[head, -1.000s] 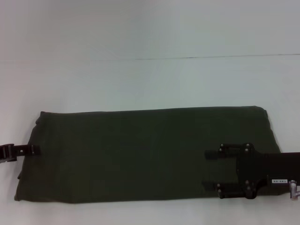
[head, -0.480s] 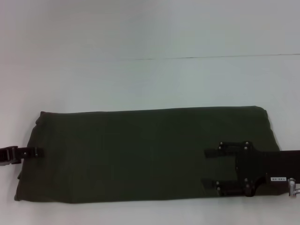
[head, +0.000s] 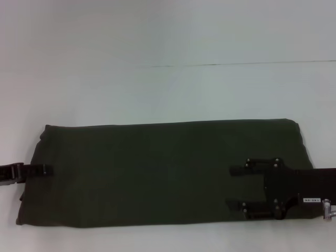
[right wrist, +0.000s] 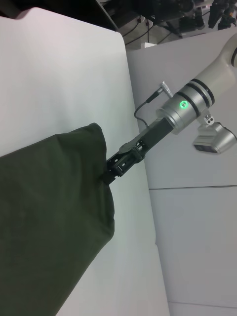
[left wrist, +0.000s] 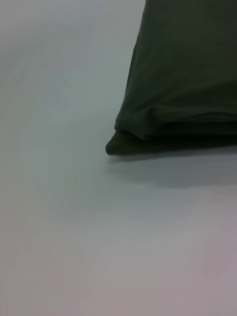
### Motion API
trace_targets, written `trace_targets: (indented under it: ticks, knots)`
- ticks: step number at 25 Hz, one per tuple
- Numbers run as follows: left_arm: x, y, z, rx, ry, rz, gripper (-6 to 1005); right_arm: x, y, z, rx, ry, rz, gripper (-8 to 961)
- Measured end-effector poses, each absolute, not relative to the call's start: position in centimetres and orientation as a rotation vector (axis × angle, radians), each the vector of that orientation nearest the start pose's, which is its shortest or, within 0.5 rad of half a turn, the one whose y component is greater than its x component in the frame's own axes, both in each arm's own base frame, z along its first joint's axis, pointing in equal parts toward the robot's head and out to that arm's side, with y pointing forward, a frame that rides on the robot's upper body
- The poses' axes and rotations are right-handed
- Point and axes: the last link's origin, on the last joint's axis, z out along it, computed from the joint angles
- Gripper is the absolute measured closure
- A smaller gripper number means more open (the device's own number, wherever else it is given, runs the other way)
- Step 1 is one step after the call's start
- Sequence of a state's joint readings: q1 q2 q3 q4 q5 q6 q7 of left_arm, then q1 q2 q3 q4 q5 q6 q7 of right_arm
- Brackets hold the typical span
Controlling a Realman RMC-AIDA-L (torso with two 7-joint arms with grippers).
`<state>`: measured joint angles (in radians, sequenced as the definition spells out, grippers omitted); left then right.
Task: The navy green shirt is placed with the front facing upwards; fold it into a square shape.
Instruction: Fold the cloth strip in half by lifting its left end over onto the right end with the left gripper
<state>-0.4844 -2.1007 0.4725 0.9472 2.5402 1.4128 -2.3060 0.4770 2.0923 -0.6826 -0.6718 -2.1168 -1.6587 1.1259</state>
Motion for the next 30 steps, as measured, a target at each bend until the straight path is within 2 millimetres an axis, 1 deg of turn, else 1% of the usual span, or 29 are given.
trace_targets:
  ticks: [13, 20, 30]
  knots:
    - [-34.3, 32.6, 5.2, -2.028, -1.712, -0.252, 104, 27.8, 29.6, -1.1, -2.873, 0.316, 0.596, 175]
    - [-34.5, 32.7, 6.1, -2.007, -1.691, -0.255, 104, 27.9, 29.8, -1.1, -2.863, 0.336, 0.585, 175]
    - [-34.4, 32.8, 6.0, -2.017, -1.689, -0.249, 108, 27.9, 29.9, -1.1, -2.858, 0.339, 0.58, 175]
